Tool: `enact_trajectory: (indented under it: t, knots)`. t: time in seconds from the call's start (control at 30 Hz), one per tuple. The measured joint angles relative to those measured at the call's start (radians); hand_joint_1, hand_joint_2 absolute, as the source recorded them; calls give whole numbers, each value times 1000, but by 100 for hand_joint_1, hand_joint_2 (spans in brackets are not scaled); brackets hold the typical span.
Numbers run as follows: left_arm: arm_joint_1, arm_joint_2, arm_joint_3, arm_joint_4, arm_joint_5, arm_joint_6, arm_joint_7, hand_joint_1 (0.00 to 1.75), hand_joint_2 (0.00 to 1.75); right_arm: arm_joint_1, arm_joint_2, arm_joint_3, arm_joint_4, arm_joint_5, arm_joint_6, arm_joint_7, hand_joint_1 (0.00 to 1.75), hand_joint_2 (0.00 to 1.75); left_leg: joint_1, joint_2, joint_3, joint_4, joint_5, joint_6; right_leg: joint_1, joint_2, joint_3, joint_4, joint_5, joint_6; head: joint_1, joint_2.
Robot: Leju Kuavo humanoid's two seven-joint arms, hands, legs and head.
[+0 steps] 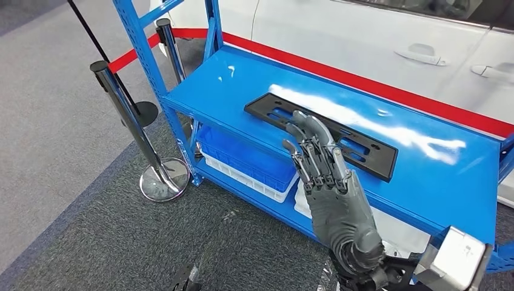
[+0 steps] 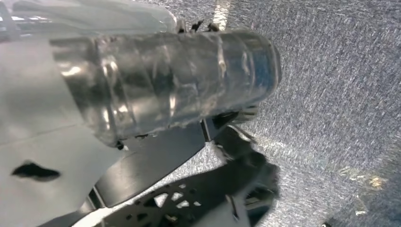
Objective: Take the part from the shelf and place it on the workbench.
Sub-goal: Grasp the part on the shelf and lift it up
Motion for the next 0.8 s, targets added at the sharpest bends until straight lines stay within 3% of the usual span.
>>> enact_trajectory:
  t: [0.03, 0.1, 0.17, 0.27, 0.33, 0.37, 0.43, 0.5, 0.53, 0.57, 0.63, 0.7, 0.8]
  knots:
    - [1, 0, -1, 0, 0, 0, 0, 0, 0, 0, -1, 0, 0, 0, 1, 0, 0, 175, 4, -1, 14, 2, -12, -4, -3, -1, 0, -39, 30, 4, 0, 0]
    - [2, -1, -4, 1, 0, 0, 0, 0, 0, 1, -3, 0, 1, 2, -1, 4, 0, 175, 11, -2, 39, 11, -41, -18, -9, -2, 20, -156, 131, 12, 2, 0]
    - [-1, -1, -6, 1, 0, 0, 1, 0, 0, 4, -5, 0, 3, 10, -8, 14, 0, 175, 14, -4, 45, 22, -67, -34, -7, -2, 28, -227, 185, 3, 10, 0]
    - [-4, -1, -7, 2, 0, -1, 1, 0, 0, 6, -7, 0, 5, 20, -16, 27, 0, 175, 15, 0, 46, 34, -76, -52, -2, 2, 36, -234, 177, -26, 13, 0]
    - [-5, -1, -8, 2, 0, -1, 1, 0, 0, 6, -7, 0, 5, 22, -17, 29, 0, 175, 17, 2, 23, 92, -73, -58, -4, 2, 56, -238, 165, -38, 11, 0]
    - [-7, -1, -10, 2, 0, -1, 1, 0, 0, 6, -7, 0, 5, 22, -16, 29, 0, 175, 17, 2, -8, 146, -78, -61, -4, 0, 69, -240, 157, -42, 10, 0]
    - [-7, -1, -14, 2, 0, -1, 1, 0, 0, 6, -7, 0, 5, 22, -16, 30, 0, 175, 18, 3, -96, 268, -118, -66, -1, -3, 92, -243, 139, -47, 9, 0]
    - [-3, -1, -19, 2, 0, -2, 1, 0, 0, 6, -7, 0, 6, 22, -17, 31, 0, 175, 19, 3, -164, 322, -159, -67, 3, -2, 117, -244, 118, -49, 9, 0]
    - [-1, -1, -20, 2, 0, -2, 1, 0, 0, 6, -7, 0, 6, 22, -17, 32, 0, 175, 19, 3, -176, 300, -151, -64, 5, 0, 133, -244, 106, -49, 9, 0]
    - [0, -1, -21, 2, 0, -2, 1, 0, 0, 6, -7, 0, 6, 22, -18, 35, 0, 175, 19, 3, -175, 255, -120, -59, 7, 1, 150, -244, 95, -48, 9, 0]
    - [2, -1, -22, 2, 0, -2, 1, 0, 0, 6, -7, 0, 7, 24, -20, 39, 0, 175, 13, 3, -158, 138, -11, -47, 10, 4, 178, -246, 71, -45, 11, 0]
    - [4, -1, -23, 3, 0, -2, 1, 0, 0, 7, -7, 0, 8, 25, -22, 41, 0, 175, 1, 2, -144, 76, 50, -36, 9, 8, 195, -248, 54, -34, 13, 0]
    - [1, 0, -25, 4, 0, -1, 1, 0, 0, 7, -7, 0, 10, 26, -26, 41, 0, 175, -9, 1, -117, 51, 51, -22, 4, 7, 209, -239, 56, -18, 12, 0]
